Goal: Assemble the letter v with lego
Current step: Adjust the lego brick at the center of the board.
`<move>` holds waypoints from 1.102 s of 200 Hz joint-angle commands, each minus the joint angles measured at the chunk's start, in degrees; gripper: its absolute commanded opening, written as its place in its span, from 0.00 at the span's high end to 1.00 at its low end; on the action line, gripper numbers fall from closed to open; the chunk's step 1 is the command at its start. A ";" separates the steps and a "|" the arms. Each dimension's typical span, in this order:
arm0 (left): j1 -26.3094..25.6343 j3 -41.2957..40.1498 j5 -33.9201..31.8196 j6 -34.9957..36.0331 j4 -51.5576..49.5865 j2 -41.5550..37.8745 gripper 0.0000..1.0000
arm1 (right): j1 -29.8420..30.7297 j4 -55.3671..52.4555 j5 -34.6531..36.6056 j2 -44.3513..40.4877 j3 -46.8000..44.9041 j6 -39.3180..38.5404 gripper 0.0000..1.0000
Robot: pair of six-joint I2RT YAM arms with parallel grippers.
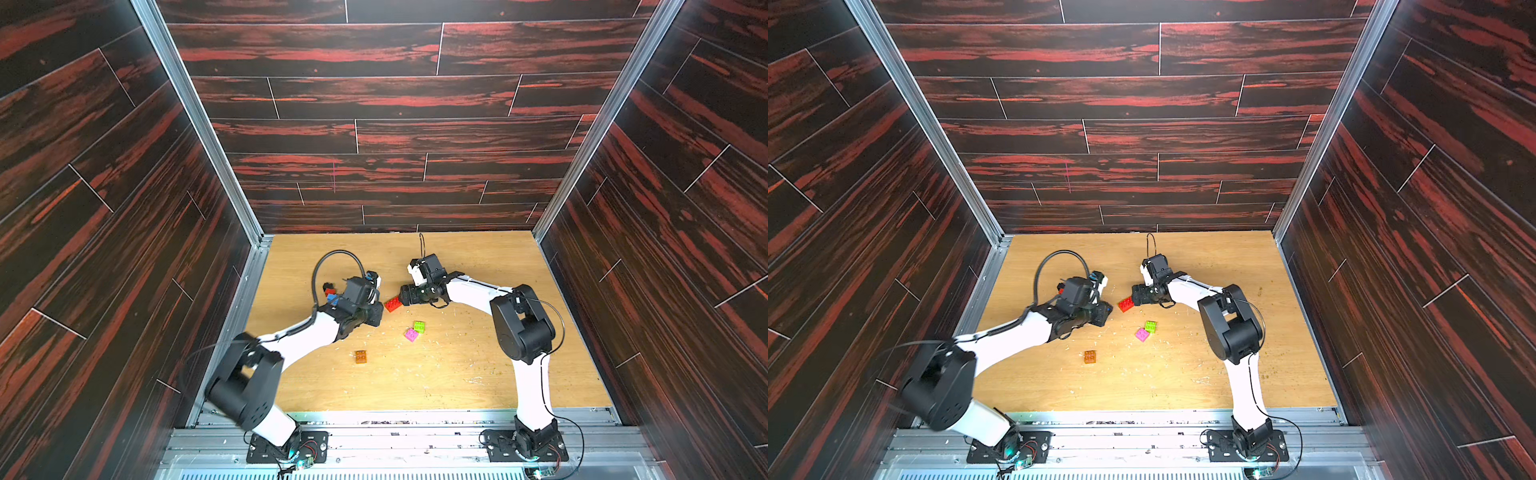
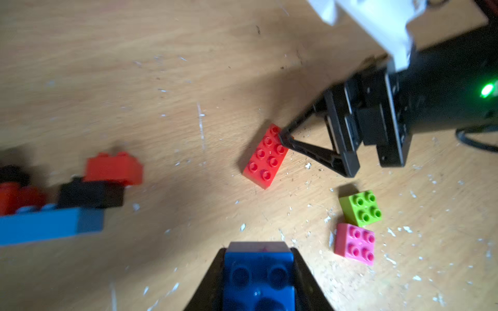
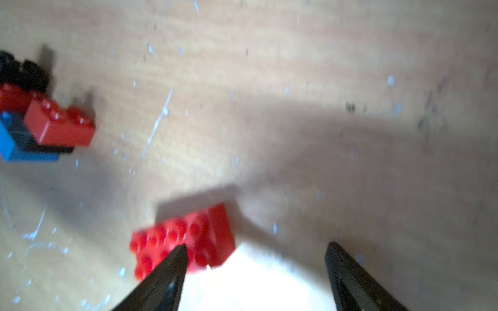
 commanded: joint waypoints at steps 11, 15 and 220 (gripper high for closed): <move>-2.13 -4.77 -5.17 -6.48 -3.82 -6.84 0.79 | 0.65 -1.75 -2.26 -5.84 -2.79 1.28 0.16; -2.64 -5.46 -5.72 -6.83 -4.00 -7.67 0.79 | 0.71 -1.67 -2.14 -6.44 -3.19 1.30 0.16; -12.47 -24.16 -14.65 -26.88 -7.17 -19.92 0.83 | 5.44 -0.58 0.76 -20.32 -17.74 4.47 0.16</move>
